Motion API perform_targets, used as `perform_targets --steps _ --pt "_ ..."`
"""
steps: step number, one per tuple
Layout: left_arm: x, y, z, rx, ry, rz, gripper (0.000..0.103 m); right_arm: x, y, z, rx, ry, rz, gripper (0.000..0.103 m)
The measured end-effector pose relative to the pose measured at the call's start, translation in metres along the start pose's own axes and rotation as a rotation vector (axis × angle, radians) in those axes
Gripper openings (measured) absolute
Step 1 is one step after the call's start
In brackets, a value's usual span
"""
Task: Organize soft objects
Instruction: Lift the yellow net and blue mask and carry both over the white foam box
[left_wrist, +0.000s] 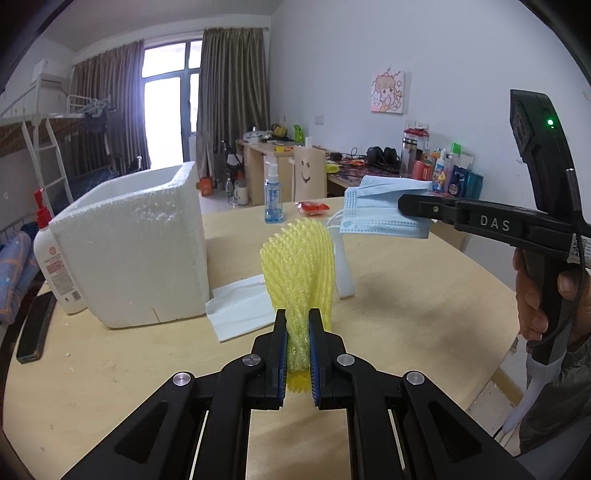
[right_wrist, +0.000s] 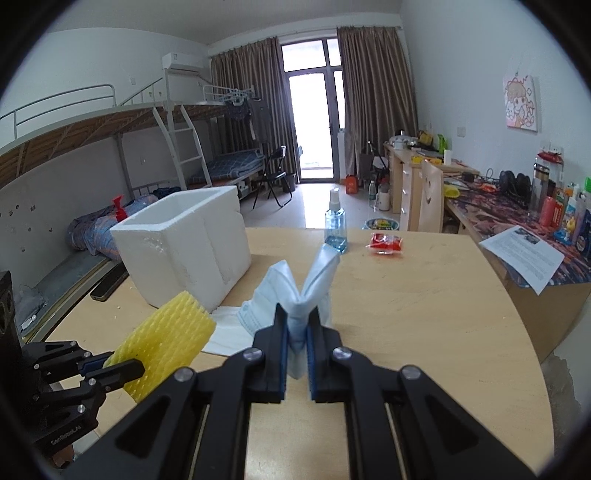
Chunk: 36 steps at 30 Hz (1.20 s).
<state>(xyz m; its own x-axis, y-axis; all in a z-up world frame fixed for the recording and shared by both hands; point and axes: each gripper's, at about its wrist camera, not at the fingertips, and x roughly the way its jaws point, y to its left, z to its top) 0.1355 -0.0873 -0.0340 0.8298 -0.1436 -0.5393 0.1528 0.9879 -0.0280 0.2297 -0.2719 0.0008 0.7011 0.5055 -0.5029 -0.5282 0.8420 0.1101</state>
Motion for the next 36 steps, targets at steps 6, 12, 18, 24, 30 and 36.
perform_targets --steps 6,12,18,24,30,36 --pt "-0.012 -0.004 -0.003 0.017 -0.025 0.002 0.01 -0.018 0.0 -0.003 -0.002 -0.036 -0.003 0.011" --pt "-0.023 -0.008 -0.007 0.032 -0.047 0.013 0.01 -0.036 0.003 -0.007 -0.002 -0.072 -0.014 0.011" --pt "-0.034 -0.01 -0.009 0.04 -0.069 0.006 0.01 -0.053 0.007 -0.011 -0.001 -0.102 -0.026 0.011" --pt "-0.045 -0.01 -0.01 0.05 -0.089 0.002 0.01 -0.065 0.012 -0.013 0.003 -0.127 -0.035 0.011" --pt "-0.054 -0.004 -0.012 0.06 -0.111 0.018 0.01 -0.07 0.022 -0.017 -0.004 -0.146 -0.027 0.011" --pt "-0.066 0.007 -0.017 0.059 -0.129 0.037 0.01 -0.07 0.037 -0.024 -0.008 -0.16 -0.006 0.011"
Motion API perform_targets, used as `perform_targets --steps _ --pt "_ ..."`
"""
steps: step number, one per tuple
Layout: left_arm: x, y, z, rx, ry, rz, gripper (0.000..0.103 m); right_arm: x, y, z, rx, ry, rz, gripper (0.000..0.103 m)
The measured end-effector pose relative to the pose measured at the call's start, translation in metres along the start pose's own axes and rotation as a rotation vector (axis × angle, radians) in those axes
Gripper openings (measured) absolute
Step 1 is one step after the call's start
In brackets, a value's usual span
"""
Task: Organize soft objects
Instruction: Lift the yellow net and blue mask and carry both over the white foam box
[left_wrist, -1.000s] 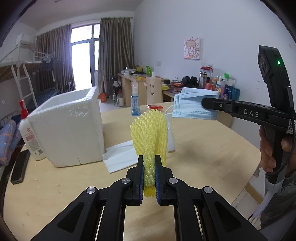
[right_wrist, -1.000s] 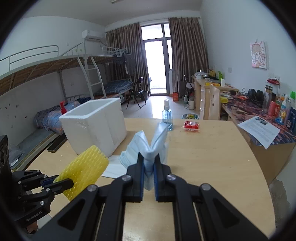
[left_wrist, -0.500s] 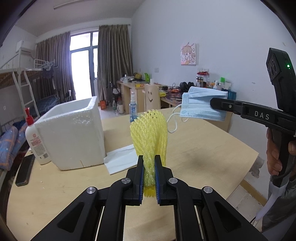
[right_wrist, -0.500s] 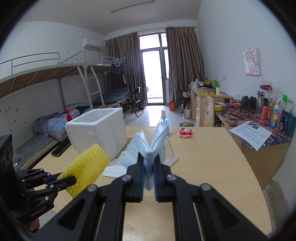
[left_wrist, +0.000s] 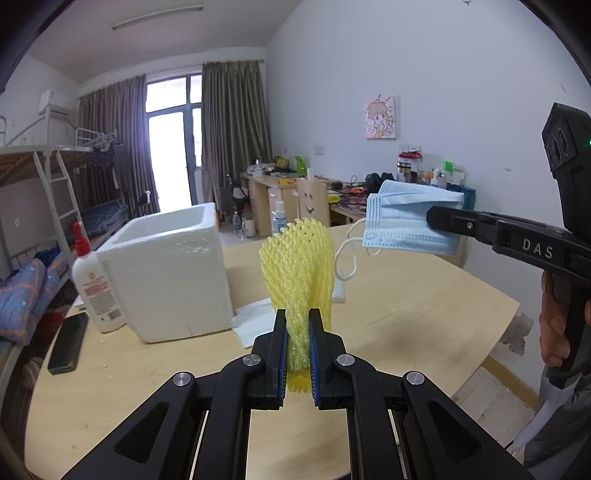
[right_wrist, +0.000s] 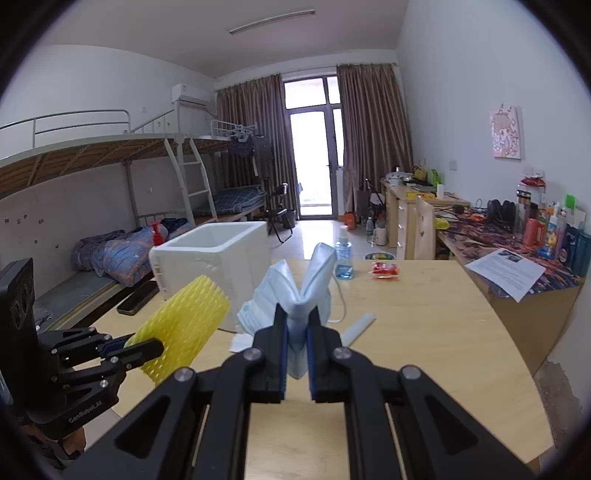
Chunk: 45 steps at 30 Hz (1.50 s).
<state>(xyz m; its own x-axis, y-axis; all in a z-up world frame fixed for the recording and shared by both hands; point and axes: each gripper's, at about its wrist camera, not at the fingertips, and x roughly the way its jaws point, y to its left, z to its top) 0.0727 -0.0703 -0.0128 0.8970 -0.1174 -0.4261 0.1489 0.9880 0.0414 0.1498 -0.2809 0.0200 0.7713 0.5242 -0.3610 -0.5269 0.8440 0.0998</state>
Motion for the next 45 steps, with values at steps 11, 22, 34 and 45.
perform_targets --steps 11,22,34,45 --pt "-0.03 0.044 -0.016 -0.04 -0.034 0.043 0.01 0.016 0.044 -0.001 -0.041 0.006 0.05 0.011" --pt "-0.055 0.096 -0.029 -0.078 -0.055 0.072 0.01 0.036 0.099 0.001 -0.093 0.026 0.082 0.011" --pt "-0.079 0.132 -0.041 -0.093 -0.069 0.103 0.01 0.042 0.145 0.003 -0.113 0.017 0.116 0.011" --pt "-0.076 0.141 -0.033 -0.098 -0.094 0.102 0.01 0.047 0.152 0.012 -0.124 0.01 0.122 0.011"
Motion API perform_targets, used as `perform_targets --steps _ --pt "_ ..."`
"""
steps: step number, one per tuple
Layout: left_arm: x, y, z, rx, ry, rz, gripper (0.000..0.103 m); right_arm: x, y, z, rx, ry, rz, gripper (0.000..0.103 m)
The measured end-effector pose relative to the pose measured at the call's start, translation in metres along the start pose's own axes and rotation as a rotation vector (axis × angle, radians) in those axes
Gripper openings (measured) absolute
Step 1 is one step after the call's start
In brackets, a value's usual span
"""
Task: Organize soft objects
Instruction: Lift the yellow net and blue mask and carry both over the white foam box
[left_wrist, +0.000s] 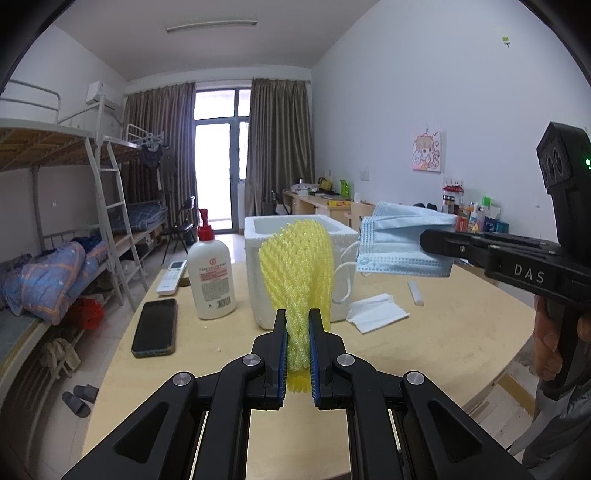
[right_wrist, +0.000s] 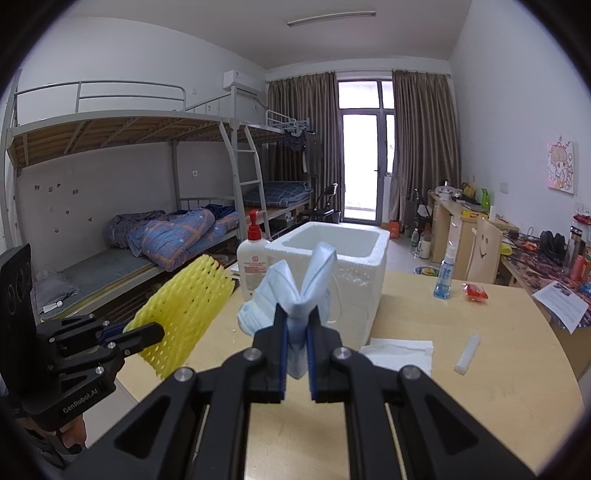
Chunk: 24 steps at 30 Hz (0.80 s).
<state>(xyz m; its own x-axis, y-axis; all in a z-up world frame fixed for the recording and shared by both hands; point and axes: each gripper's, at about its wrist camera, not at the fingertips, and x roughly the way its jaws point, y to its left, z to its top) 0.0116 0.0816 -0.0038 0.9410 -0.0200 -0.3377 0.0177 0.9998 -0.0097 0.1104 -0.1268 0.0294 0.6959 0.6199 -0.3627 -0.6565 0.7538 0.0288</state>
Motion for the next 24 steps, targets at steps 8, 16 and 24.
perform_targets --steps 8,16,24 --pt "0.012 0.001 0.017 -0.005 -0.011 0.003 0.01 0.006 -0.005 0.008 0.008 -0.005 -0.002 0.011" --pt "0.017 0.002 0.034 0.003 -0.033 0.013 0.01 0.012 -0.01 0.021 0.01 -0.018 -0.002 0.011" --pt "0.006 -0.002 0.037 0.011 -0.053 0.018 0.01 0.005 -0.004 0.022 0.008 -0.03 -0.004 0.011"
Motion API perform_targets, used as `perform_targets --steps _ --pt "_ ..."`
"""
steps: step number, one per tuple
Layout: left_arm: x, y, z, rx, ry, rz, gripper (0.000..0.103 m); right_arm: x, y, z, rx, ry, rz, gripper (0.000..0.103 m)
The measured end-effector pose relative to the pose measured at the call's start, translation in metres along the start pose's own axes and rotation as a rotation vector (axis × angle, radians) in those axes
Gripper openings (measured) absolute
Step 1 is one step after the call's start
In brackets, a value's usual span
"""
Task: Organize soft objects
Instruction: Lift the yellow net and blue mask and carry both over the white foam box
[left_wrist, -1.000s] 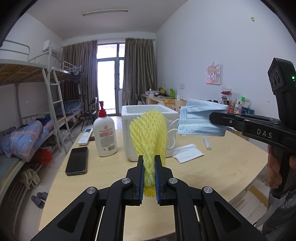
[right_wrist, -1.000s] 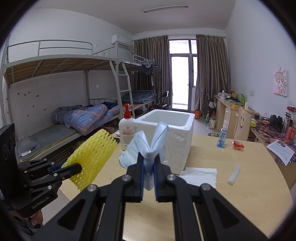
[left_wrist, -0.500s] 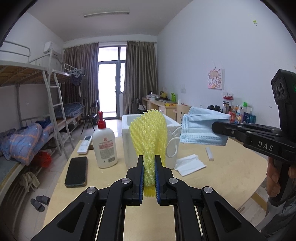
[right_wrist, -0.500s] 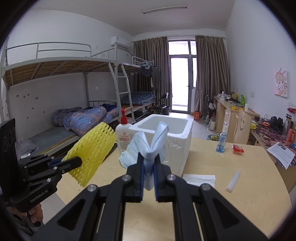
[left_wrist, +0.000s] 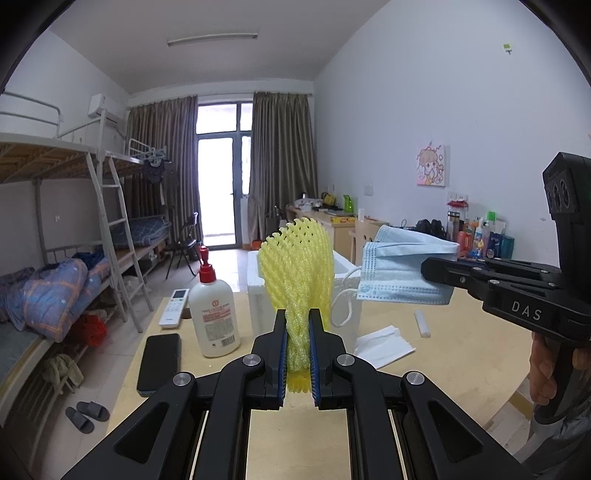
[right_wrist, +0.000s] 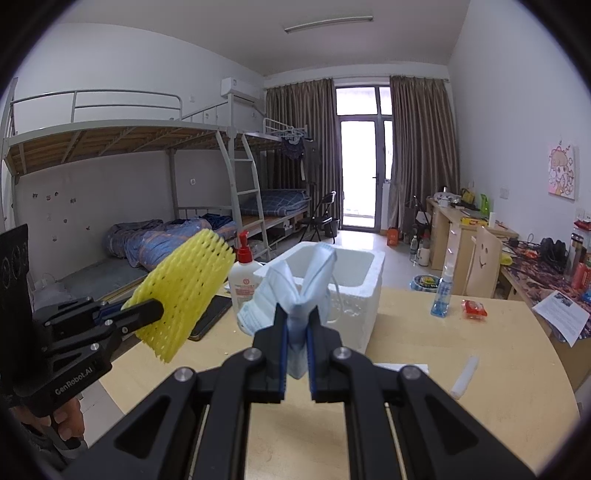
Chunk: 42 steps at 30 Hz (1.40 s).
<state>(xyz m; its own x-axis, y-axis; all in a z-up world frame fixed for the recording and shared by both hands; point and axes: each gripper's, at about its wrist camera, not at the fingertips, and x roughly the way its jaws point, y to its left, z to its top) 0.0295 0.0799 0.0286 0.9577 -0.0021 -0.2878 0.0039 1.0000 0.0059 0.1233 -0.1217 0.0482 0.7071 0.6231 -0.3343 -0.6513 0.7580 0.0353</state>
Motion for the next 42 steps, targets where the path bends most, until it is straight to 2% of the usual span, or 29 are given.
perform_targets --steps 13,42 --pt "0.003 0.005 0.013 -0.013 0.01 0.02 0.01 -0.006 0.002 0.006 0.001 -0.015 -0.005 0.011" --pt "0.074 0.023 0.055 -0.007 0.017 0.016 0.01 0.057 -0.024 0.042 -0.013 0.018 -0.019 0.011"
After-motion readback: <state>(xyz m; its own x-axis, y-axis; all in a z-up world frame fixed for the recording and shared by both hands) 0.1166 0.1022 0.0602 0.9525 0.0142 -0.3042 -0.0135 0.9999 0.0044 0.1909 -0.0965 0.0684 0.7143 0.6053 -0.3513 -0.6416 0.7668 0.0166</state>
